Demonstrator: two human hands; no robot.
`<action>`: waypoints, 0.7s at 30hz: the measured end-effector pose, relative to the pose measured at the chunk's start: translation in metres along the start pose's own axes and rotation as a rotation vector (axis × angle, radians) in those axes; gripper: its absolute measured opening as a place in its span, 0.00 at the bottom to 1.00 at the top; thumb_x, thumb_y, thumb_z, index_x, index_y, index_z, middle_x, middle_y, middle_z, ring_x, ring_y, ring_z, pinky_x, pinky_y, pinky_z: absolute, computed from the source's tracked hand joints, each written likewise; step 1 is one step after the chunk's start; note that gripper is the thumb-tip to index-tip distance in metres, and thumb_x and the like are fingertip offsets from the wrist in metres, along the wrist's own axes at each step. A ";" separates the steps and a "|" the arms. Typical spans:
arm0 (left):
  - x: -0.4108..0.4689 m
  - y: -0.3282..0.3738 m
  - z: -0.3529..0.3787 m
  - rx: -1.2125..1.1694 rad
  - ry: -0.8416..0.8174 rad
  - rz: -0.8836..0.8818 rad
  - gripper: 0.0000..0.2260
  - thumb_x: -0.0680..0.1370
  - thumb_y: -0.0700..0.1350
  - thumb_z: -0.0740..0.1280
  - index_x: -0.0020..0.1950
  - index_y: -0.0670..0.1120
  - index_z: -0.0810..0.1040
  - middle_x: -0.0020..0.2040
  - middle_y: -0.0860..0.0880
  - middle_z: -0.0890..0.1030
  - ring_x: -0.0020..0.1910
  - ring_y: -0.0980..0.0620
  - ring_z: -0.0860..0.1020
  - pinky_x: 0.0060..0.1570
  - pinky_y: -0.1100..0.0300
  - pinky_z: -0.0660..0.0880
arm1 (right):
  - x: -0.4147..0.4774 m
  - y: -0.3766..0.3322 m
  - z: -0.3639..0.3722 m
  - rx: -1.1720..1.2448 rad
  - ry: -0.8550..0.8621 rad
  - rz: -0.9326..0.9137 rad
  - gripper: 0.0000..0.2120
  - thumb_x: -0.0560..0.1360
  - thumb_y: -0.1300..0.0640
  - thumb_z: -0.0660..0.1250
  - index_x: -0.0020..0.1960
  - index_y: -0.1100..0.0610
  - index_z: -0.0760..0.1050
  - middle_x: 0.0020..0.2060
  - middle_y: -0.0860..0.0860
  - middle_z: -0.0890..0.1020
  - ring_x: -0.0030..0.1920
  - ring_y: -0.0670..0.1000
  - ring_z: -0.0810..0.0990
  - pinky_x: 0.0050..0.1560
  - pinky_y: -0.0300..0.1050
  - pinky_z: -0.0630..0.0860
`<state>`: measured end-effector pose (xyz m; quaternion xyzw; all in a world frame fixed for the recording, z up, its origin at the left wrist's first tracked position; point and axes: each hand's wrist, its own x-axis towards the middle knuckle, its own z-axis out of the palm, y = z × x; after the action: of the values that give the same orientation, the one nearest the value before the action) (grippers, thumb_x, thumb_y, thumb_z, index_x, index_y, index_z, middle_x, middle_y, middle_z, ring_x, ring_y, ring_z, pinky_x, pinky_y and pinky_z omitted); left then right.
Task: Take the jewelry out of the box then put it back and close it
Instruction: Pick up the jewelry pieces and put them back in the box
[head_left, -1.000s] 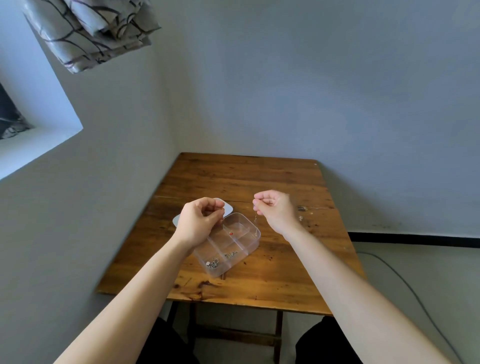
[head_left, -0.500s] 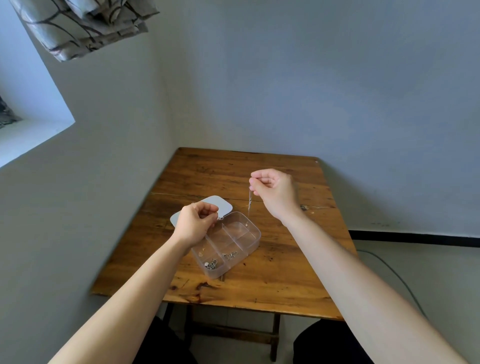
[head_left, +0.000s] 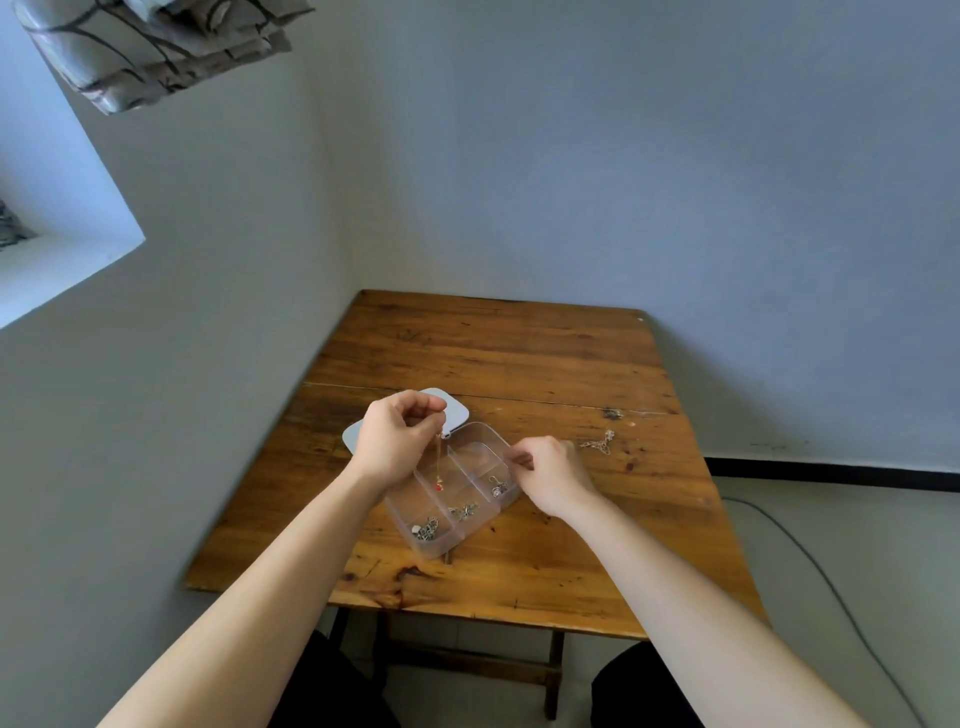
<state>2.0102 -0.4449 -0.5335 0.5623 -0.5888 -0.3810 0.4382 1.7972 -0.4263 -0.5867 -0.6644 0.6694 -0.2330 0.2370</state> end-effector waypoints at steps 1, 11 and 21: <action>0.002 0.004 0.000 -0.013 0.005 0.021 0.04 0.76 0.38 0.71 0.48 0.46 0.83 0.40 0.46 0.84 0.36 0.53 0.82 0.41 0.59 0.80 | -0.001 0.002 0.002 0.010 0.006 0.011 0.11 0.79 0.59 0.66 0.60 0.52 0.82 0.56 0.49 0.85 0.55 0.51 0.82 0.53 0.41 0.78; -0.002 -0.001 0.022 0.067 -0.087 0.008 0.03 0.76 0.37 0.71 0.48 0.44 0.83 0.39 0.46 0.84 0.36 0.50 0.81 0.41 0.56 0.82 | -0.029 0.028 0.025 0.199 0.059 0.168 0.17 0.83 0.47 0.60 0.68 0.52 0.75 0.62 0.48 0.80 0.61 0.50 0.78 0.53 0.41 0.69; -0.021 -0.050 0.038 0.525 -0.357 -0.023 0.09 0.77 0.39 0.70 0.55 0.47 0.82 0.49 0.52 0.82 0.48 0.54 0.79 0.41 0.67 0.74 | -0.042 0.046 0.032 0.300 0.039 0.161 0.13 0.81 0.57 0.64 0.65 0.53 0.78 0.61 0.48 0.81 0.61 0.47 0.78 0.61 0.39 0.73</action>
<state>1.9907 -0.4298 -0.5949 0.5872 -0.7282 -0.3135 0.1634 1.7816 -0.3836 -0.6400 -0.5613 0.6826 -0.3234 0.3383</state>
